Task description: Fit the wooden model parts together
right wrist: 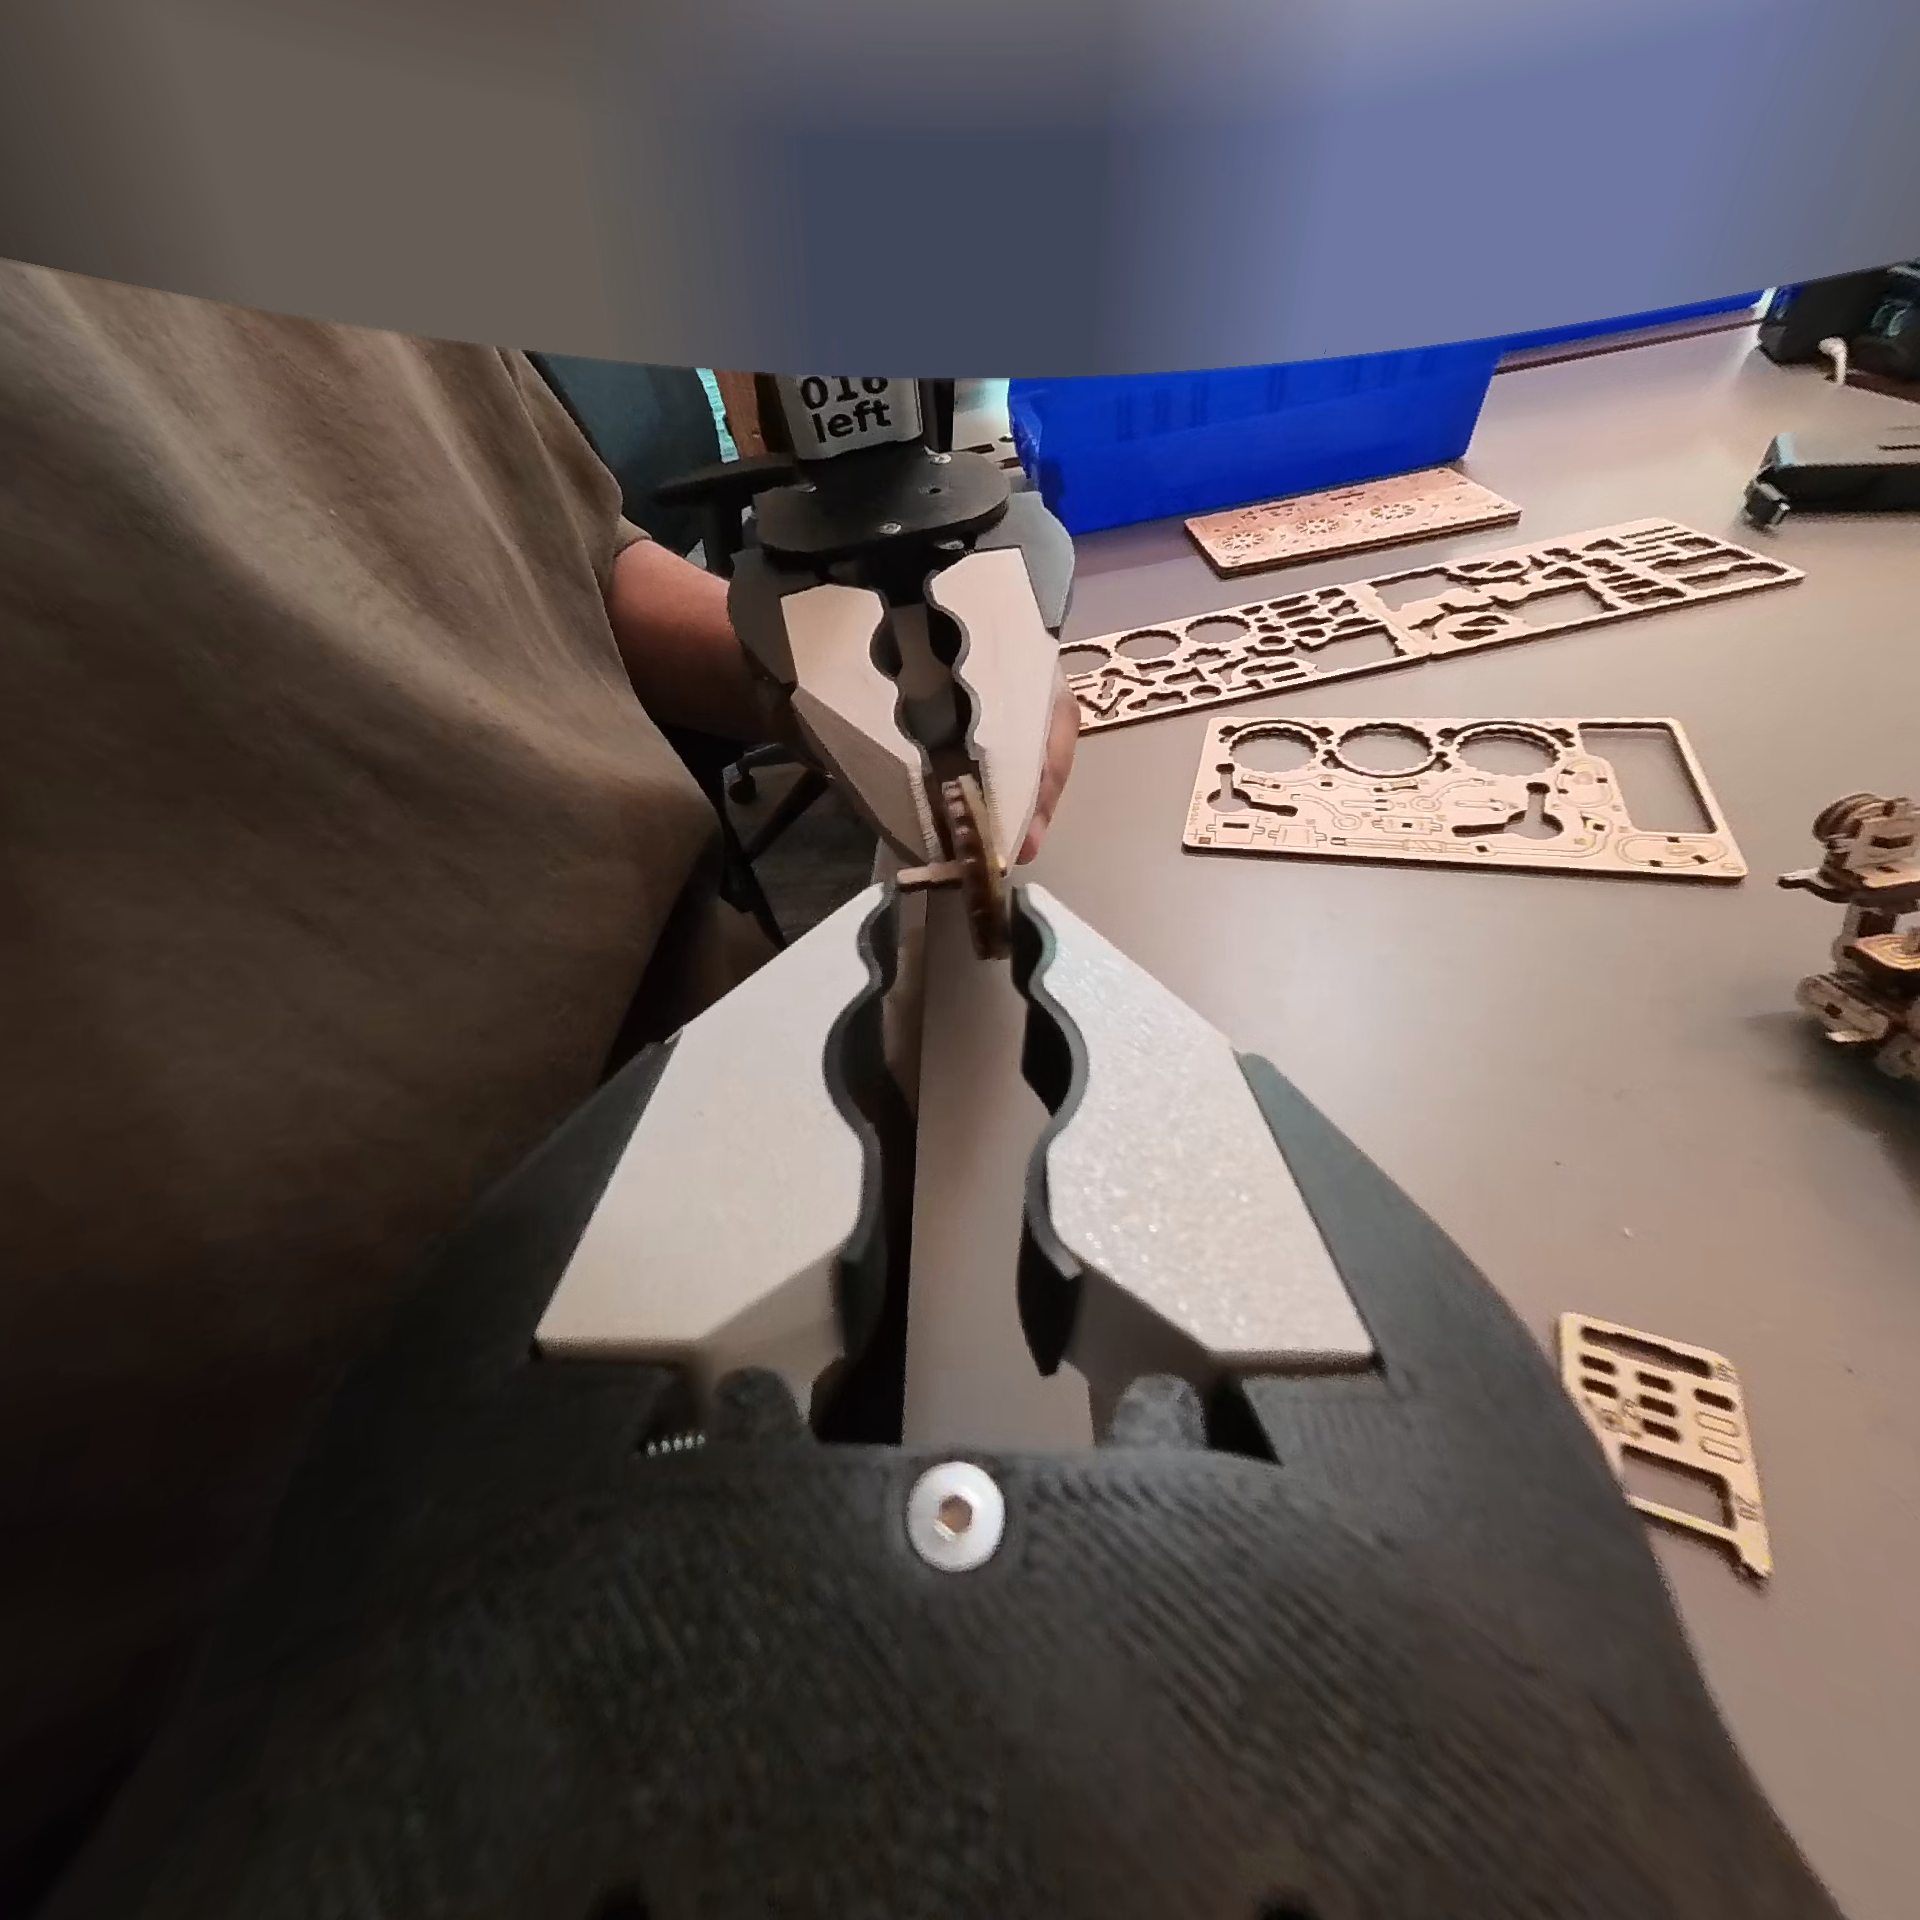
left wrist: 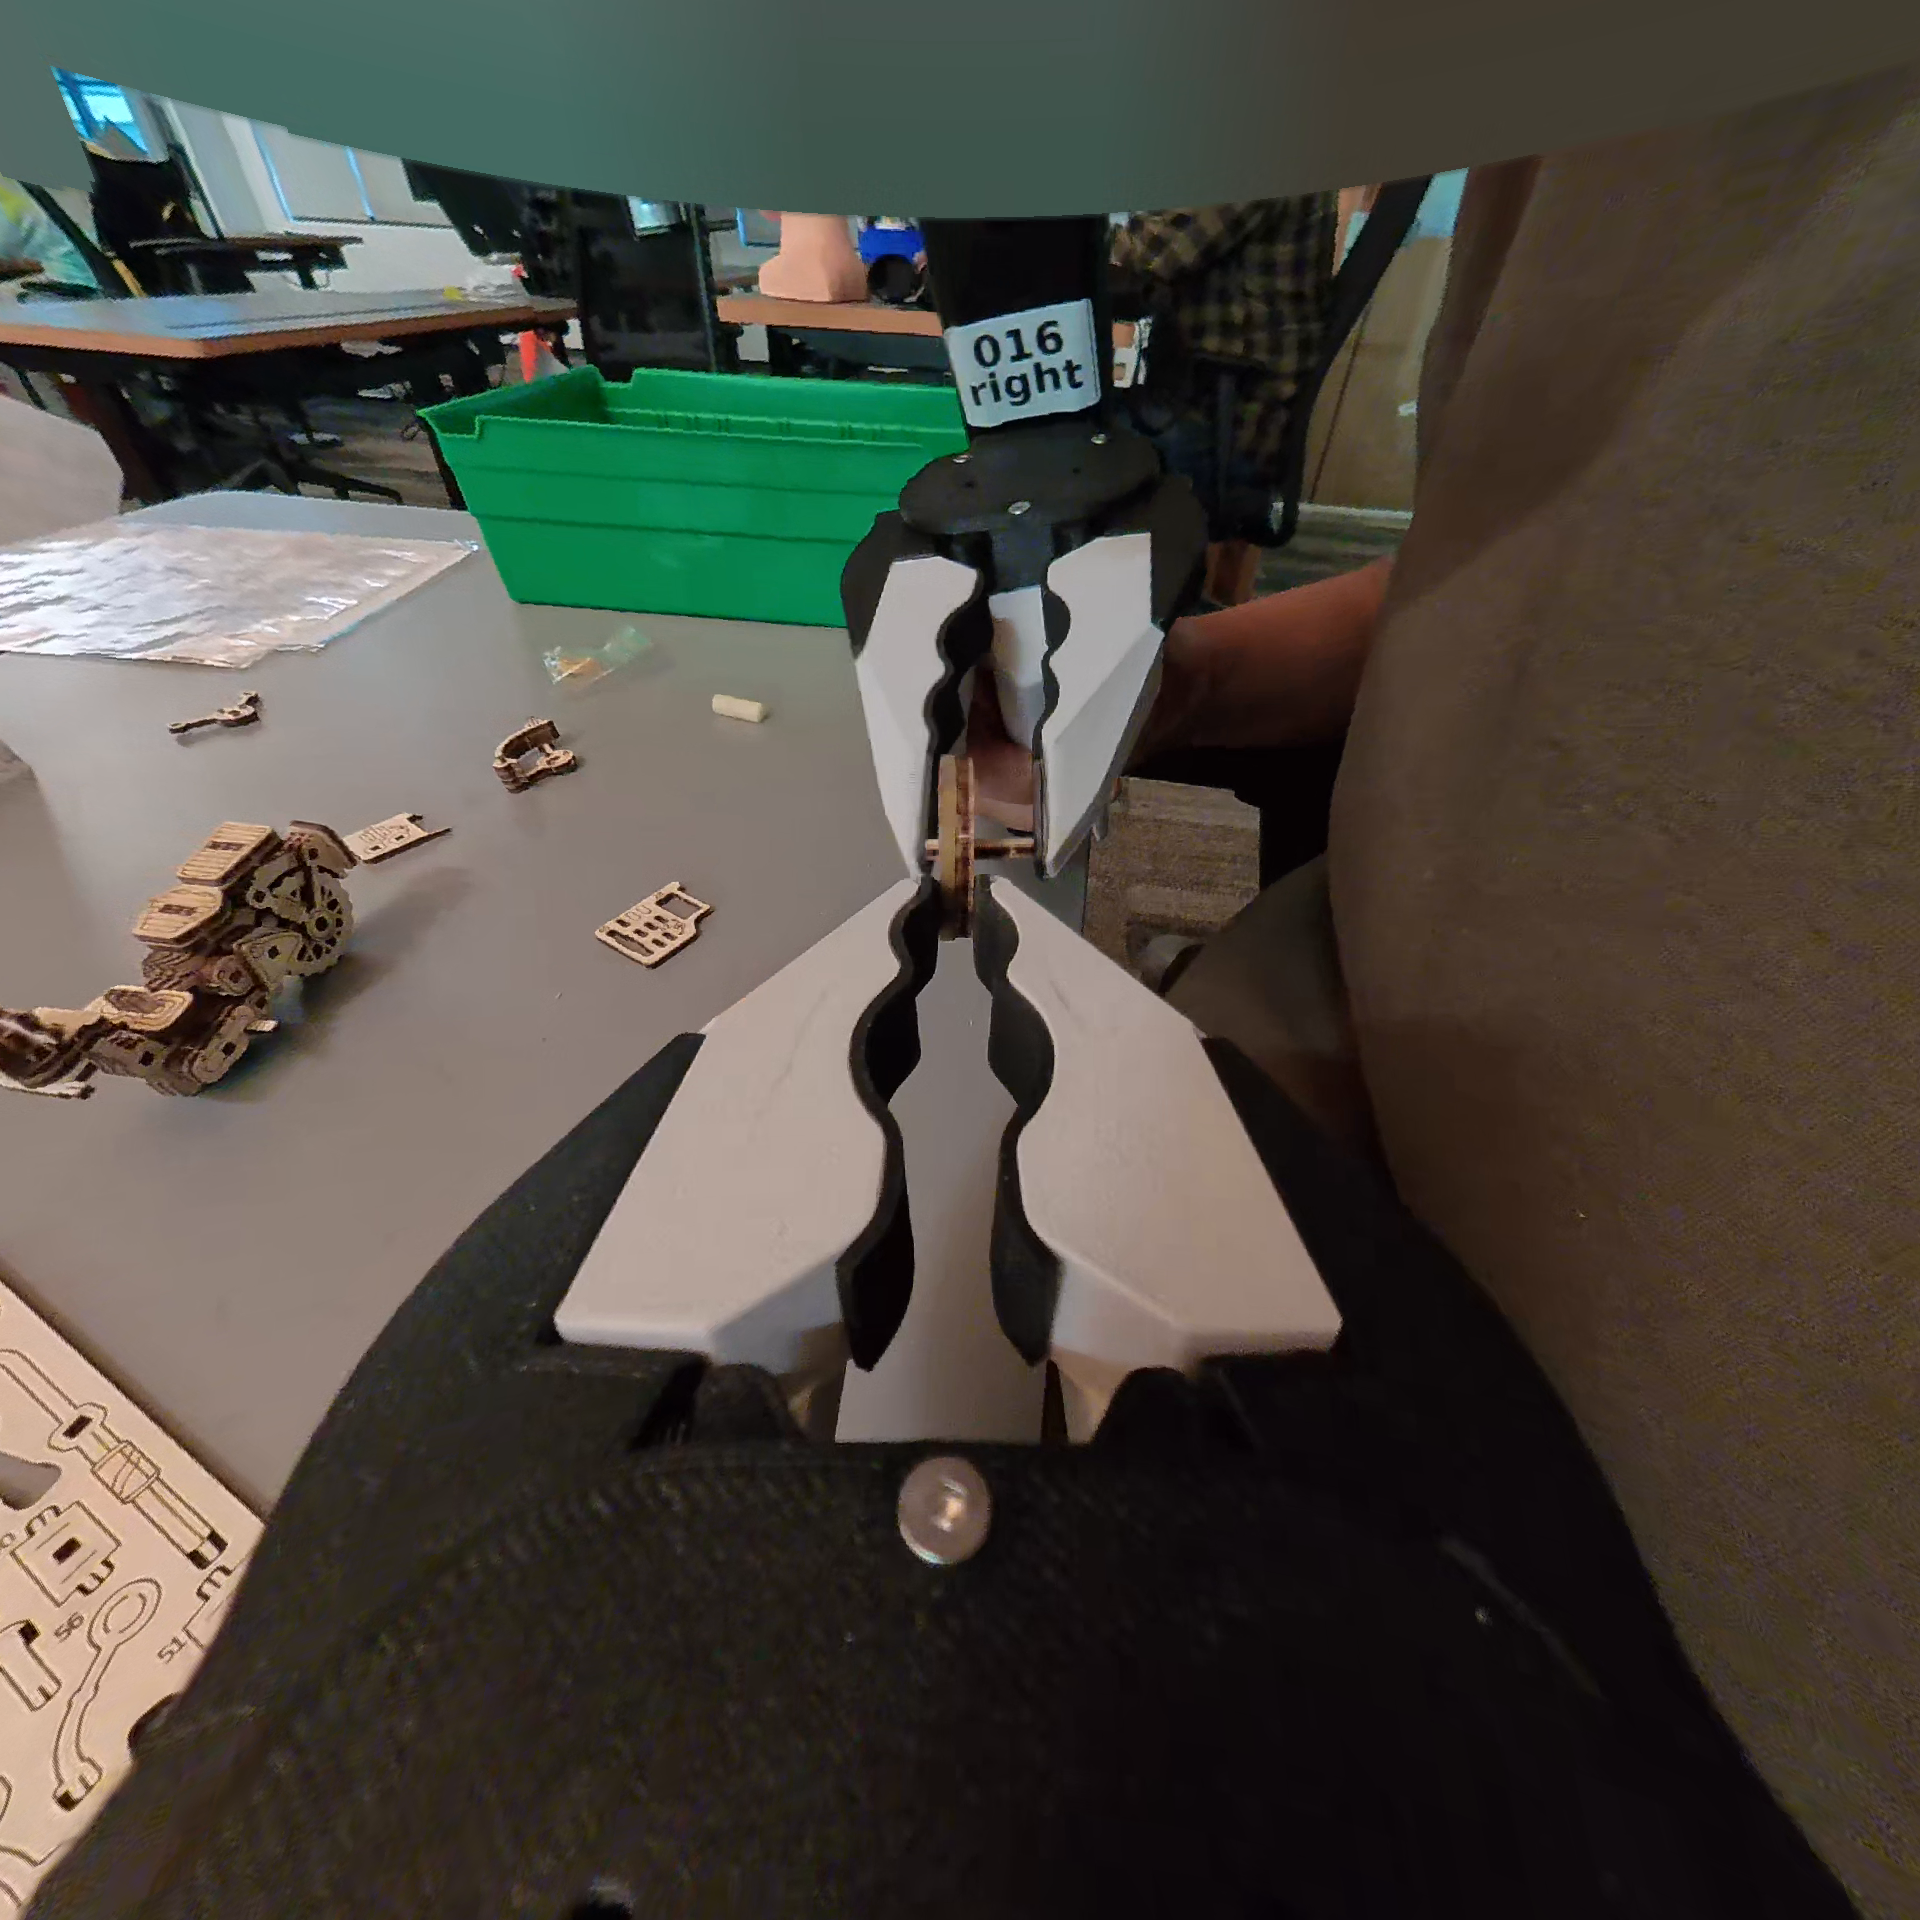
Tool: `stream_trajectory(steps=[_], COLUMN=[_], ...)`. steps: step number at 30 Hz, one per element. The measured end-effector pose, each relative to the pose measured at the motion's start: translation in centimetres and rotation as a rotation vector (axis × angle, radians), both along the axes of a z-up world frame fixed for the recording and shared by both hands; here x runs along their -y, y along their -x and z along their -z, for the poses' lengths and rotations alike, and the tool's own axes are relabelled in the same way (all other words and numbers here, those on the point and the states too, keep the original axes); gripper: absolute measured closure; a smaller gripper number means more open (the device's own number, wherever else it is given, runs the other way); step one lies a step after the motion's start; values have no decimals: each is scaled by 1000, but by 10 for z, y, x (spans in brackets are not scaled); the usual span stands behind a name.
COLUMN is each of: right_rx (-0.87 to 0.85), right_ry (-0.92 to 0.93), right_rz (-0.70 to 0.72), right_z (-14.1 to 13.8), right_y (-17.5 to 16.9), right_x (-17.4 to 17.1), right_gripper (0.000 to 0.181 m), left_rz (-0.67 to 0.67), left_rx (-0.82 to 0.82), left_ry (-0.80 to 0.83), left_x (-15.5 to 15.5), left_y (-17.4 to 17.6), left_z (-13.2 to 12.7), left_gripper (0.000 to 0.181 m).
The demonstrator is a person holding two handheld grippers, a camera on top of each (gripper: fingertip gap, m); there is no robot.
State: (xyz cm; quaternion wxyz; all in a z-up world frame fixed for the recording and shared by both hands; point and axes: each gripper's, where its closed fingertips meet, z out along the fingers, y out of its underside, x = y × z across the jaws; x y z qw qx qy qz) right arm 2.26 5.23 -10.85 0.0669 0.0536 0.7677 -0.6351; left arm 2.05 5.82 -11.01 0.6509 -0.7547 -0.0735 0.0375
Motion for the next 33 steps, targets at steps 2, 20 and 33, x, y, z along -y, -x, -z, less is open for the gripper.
stream_trajectory(steps=[2, 20, 33], right_rx=[10, 25, 86], right_ry=[2, -39, 23], right_rz=[0, 21, 13], right_z=[0, 5, -2], right_y=[0, 6, 8], right_x=[0, -3, -1], right_gripper=[162, 177, 154], left_rz=[2, -4, -55], left_rx=[13, 35, 44], left_ry=[-4, 11, 5], left_x=[0, -4, 2], left_y=[0, 0, 11], left_z=[0, 4, 2], left_gripper=[177, 177, 177])
